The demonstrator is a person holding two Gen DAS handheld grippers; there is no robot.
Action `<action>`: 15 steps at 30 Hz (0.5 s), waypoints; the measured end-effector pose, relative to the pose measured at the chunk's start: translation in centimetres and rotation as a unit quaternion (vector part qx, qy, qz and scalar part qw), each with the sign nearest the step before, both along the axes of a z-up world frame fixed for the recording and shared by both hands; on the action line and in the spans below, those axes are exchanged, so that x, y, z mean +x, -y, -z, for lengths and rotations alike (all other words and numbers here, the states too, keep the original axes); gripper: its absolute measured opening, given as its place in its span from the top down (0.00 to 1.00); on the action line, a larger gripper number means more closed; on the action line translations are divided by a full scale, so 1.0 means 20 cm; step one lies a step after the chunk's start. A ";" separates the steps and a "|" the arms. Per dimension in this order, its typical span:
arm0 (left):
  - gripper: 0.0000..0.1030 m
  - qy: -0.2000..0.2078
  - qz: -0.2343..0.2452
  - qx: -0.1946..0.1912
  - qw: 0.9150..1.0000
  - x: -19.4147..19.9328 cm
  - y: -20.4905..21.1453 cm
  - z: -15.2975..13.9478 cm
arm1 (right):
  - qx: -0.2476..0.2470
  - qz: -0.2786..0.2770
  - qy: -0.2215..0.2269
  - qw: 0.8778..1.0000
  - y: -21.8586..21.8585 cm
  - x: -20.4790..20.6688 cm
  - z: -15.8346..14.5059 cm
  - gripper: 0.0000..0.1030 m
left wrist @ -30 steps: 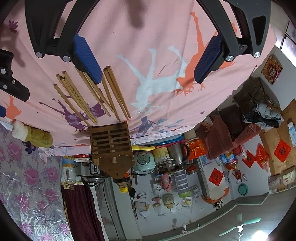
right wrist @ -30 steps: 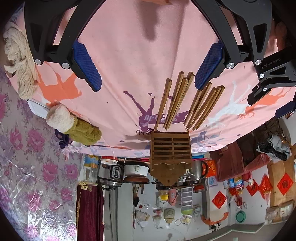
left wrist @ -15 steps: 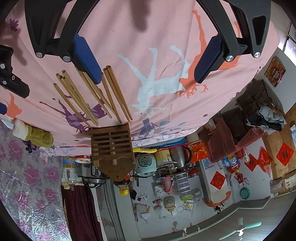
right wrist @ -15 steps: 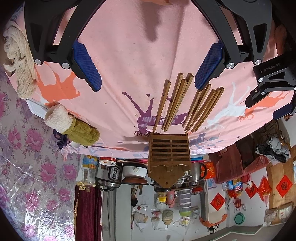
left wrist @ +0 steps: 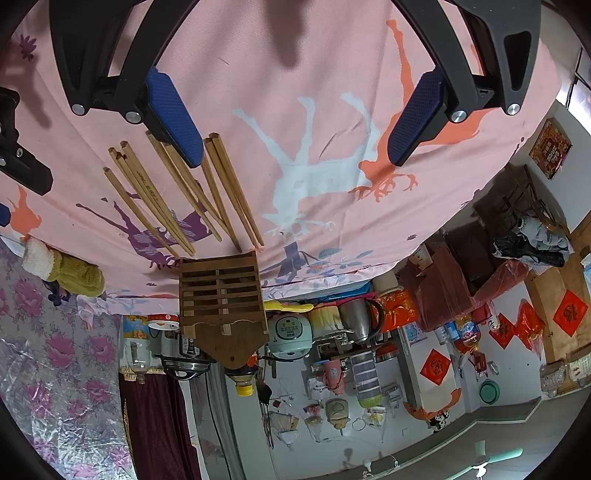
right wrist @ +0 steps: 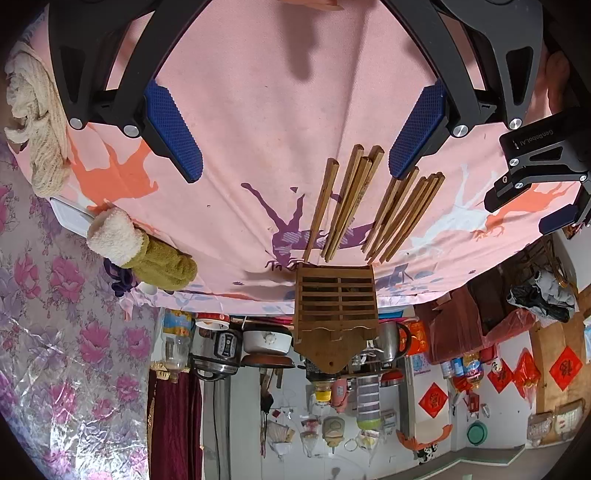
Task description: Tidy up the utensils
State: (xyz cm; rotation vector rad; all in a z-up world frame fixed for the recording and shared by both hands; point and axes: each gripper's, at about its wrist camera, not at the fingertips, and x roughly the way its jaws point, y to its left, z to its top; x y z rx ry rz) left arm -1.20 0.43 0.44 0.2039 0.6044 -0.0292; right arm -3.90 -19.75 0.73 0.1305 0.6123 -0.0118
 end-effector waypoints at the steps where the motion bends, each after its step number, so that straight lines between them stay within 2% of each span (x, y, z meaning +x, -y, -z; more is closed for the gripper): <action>1: 0.05 0.001 0.000 0.001 1.000 0.00 0.00 0.00 | 0.000 0.000 -0.001 1.000 0.00 0.00 0.00 0.06; 15: 0.05 -0.003 -0.003 0.000 1.000 0.01 -0.01 0.00 | -0.001 -0.002 -0.001 1.000 0.00 0.00 0.00 0.06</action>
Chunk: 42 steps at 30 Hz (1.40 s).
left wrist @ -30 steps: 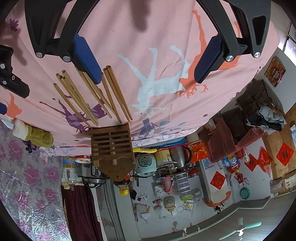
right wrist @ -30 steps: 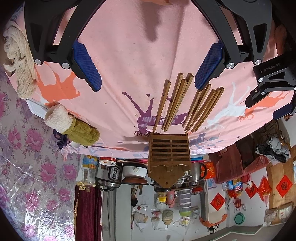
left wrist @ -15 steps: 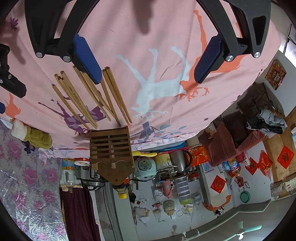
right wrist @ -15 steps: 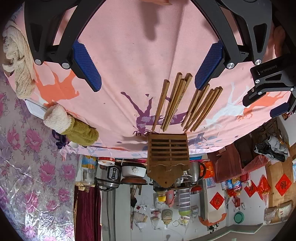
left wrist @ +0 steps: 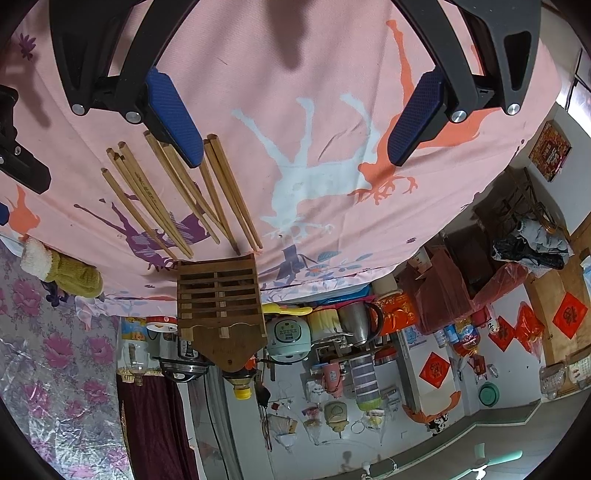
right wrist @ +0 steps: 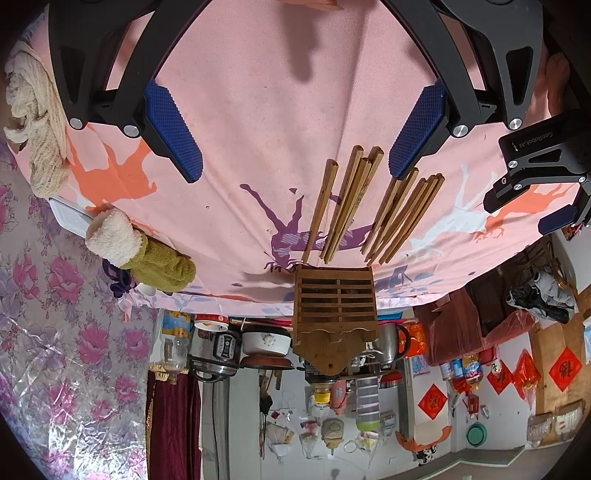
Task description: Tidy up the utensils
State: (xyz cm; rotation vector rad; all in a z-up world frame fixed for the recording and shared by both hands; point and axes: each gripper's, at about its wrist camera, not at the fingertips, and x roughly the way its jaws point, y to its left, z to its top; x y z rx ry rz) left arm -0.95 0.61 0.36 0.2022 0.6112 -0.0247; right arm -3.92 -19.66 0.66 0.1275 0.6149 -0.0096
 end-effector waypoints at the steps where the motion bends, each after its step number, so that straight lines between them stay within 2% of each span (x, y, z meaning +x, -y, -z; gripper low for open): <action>1: 0.05 0.000 0.000 0.000 1.000 0.00 0.00 0.00 | 0.000 0.001 0.000 1.000 0.00 0.00 0.00 0.06; 29: 0.05 -0.007 0.005 0.001 1.000 0.01 0.00 0.02 | -0.003 -0.002 -0.003 1.000 -0.01 0.01 0.00 0.06; 36: 0.05 -0.074 0.030 0.003 0.997 0.09 0.02 0.08 | 0.006 -0.012 -0.021 1.000 -0.01 0.04 0.02 0.06; 42: 0.05 -0.146 0.043 -0.043 0.987 0.18 -0.04 0.13 | 0.025 -0.021 -0.063 0.997 0.02 0.10 0.05 0.06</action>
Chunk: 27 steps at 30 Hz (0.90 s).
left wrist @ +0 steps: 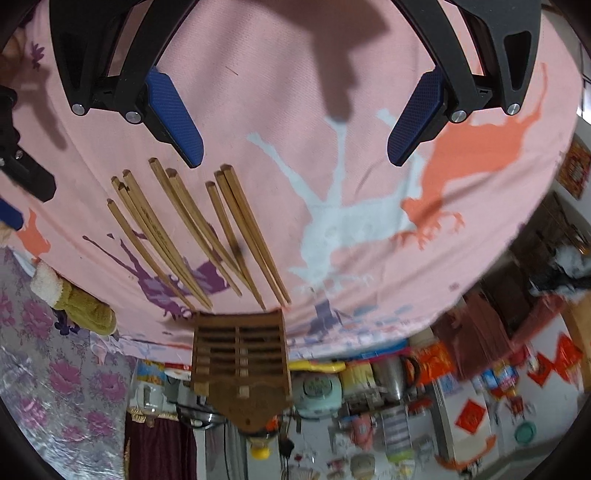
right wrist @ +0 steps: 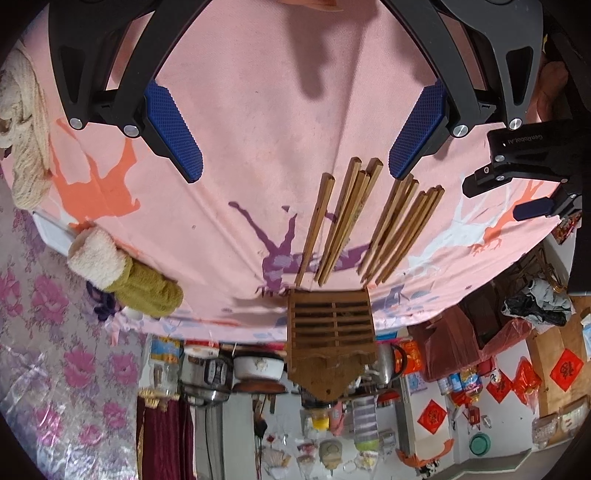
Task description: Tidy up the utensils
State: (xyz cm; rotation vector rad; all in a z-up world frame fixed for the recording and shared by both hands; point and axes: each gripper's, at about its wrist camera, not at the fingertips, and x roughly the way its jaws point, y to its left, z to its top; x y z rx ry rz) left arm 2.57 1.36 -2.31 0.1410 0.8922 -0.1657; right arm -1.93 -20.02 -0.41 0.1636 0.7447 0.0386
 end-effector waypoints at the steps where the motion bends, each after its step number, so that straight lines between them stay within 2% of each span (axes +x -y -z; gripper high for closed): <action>1: 0.05 -0.011 0.002 -0.005 1.000 0.02 -0.01 0.01 | 0.003 -0.003 -0.017 1.000 0.00 0.03 0.01 0.06; 4: 0.05 -0.063 0.009 -0.020 0.998 0.09 -0.01 0.06 | 0.008 -0.019 -0.084 0.996 0.01 0.14 0.08 0.06; 7: 0.05 -0.085 0.010 -0.025 0.996 0.12 -0.01 0.09 | -0.009 -0.044 -0.138 0.989 -0.01 0.23 0.15 0.06; 9: 0.05 -0.086 0.013 -0.020 0.996 0.12 0.00 0.09 | -0.031 -0.049 -0.149 0.987 -0.02 0.26 0.18 0.06; 11: 0.05 -0.091 0.018 -0.006 0.996 0.13 0.02 0.10 | -0.011 -0.056 -0.161 0.985 0.01 0.27 0.20 0.05; 15: 0.04 -0.099 0.030 0.004 0.995 0.15 0.02 0.12 | -0.017 -0.073 -0.156 0.985 0.02 0.26 0.21 0.05; 21: 0.04 -0.102 0.090 -0.001 0.991 0.18 -0.02 0.12 | -0.015 -0.109 -0.154 0.982 0.05 0.24 0.20 0.05; 27: 0.04 -0.090 0.077 0.016 0.993 0.23 -0.02 0.11 | -0.011 -0.112 -0.152 0.982 0.06 0.25 0.20 0.05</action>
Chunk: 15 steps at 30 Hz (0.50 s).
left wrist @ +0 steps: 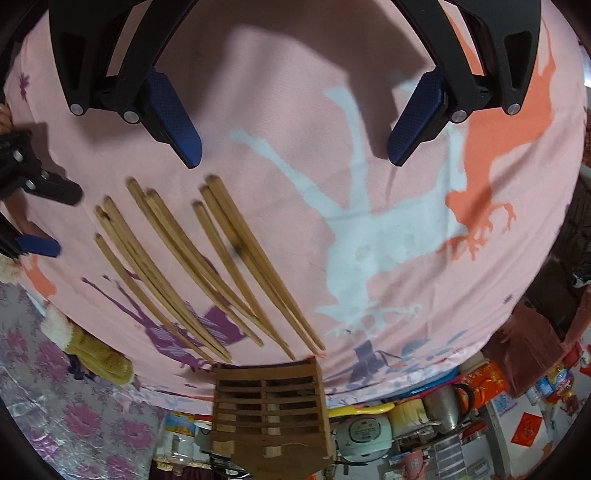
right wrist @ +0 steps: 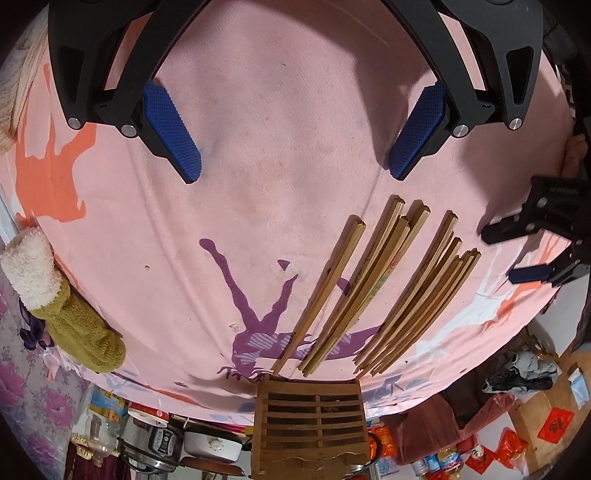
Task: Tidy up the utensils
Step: 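Close the right tool on one bamboo chopstick while the left tool grasps another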
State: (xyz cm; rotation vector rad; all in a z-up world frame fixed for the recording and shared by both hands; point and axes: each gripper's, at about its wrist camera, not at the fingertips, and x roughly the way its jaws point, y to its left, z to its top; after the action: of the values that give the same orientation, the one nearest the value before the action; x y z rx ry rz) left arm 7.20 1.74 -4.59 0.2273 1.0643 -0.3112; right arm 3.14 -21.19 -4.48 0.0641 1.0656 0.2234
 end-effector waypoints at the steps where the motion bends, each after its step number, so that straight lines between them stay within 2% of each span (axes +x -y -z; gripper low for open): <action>1: 0.04 0.000 -0.003 0.001 1.000 0.03 -0.01 0.00 | 0.001 0.000 0.000 1.000 0.00 0.00 0.00 0.05; 4: 0.04 -0.012 -0.022 -0.017 1.000 0.09 -0.07 0.01 | 0.005 0.000 0.002 1.000 0.01 0.00 0.00 0.05; 9: 0.04 -0.010 -0.051 -0.019 0.998 0.12 -0.14 0.01 | 0.023 0.004 0.005 1.000 0.03 0.00 0.00 0.05; 15: 0.05 0.024 -0.021 0.029 0.999 0.08 -0.02 0.00 | 0.018 0.007 0.013 1.000 0.03 0.02 -0.02 0.05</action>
State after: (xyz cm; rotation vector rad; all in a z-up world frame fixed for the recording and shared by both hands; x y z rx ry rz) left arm 8.87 2.09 -4.52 0.2627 1.0300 -0.2375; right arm 3.55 -21.70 -4.13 0.1000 1.0347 0.2299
